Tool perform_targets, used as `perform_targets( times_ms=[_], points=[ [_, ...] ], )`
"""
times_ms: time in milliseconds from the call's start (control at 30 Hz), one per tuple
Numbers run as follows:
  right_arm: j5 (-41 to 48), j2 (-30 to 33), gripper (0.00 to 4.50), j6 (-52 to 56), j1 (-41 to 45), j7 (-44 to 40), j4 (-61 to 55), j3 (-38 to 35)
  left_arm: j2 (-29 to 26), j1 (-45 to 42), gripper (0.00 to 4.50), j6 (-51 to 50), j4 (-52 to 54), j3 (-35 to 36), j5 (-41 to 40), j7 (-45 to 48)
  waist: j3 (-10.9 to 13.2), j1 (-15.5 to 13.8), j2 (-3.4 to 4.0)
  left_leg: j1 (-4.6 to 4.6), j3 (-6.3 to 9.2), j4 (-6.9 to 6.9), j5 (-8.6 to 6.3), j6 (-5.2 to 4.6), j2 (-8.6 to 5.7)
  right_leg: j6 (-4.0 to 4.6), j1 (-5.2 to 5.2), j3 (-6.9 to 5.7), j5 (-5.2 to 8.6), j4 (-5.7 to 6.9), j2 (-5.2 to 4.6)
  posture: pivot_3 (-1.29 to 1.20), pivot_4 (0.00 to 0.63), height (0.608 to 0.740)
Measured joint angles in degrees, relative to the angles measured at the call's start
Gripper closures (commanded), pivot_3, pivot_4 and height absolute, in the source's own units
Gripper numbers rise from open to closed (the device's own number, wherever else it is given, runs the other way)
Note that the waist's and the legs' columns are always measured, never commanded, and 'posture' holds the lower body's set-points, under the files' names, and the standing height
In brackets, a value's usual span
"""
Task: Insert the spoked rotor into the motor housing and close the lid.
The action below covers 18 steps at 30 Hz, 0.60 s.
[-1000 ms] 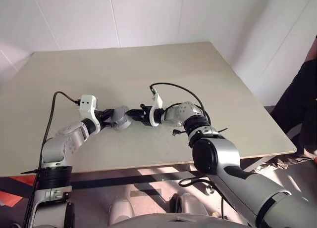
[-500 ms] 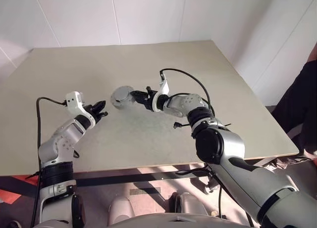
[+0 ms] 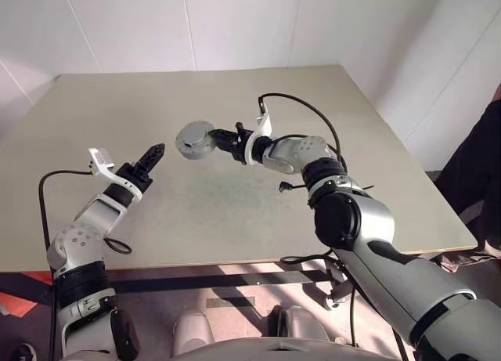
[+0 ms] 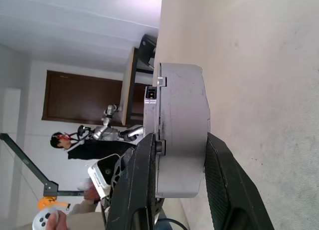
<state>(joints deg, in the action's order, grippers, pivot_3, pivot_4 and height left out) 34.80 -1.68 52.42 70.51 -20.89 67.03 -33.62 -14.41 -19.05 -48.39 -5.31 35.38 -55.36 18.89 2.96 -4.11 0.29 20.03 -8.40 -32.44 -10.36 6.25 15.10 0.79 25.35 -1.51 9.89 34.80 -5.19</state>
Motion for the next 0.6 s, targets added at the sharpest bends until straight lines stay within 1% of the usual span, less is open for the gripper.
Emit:
perform_targets(
  times_ms=[133,233,600],
  points=[
    [1.47,0.10,3.33,3.45,1.18,-0.38,-0.05,-0.01,1.23,-0.11,0.02,-3.70,-1.22,1.94,-6.98,-1.59,0.02,-0.15,-0.02,0.01,0.00,-0.01,-0.01,0.00,0.00,0.00,0.00,0.00,0.00,-0.01,0.00,0.00,0.000,0.740],
    [2.28,-0.17,3.33,5.89,1.87,-0.59,-0.75,0.01,1.68,-0.31,0.02,-5.27,-1.47,1.88,-10.27,-1.72,0.02,-0.24,-0.03,0.01,0.00,0.00,-0.01,0.01,0.01,0.00,0.00,0.00,0.00,-0.01,0.00,0.00,0.000,0.740],
    [3.04,-0.84,3.33,10.39,1.59,-0.93,-7.09,0.69,4.12,-1.87,0.02,-5.76,-3.32,1.61,-16.98,-1.72,0.04,-1.29,-0.06,0.01,0.00,-0.02,0.01,0.04,0.01,-0.02,0.00,0.01,-0.01,0.00,0.00,0.00,0.000,0.740]
  ],
)
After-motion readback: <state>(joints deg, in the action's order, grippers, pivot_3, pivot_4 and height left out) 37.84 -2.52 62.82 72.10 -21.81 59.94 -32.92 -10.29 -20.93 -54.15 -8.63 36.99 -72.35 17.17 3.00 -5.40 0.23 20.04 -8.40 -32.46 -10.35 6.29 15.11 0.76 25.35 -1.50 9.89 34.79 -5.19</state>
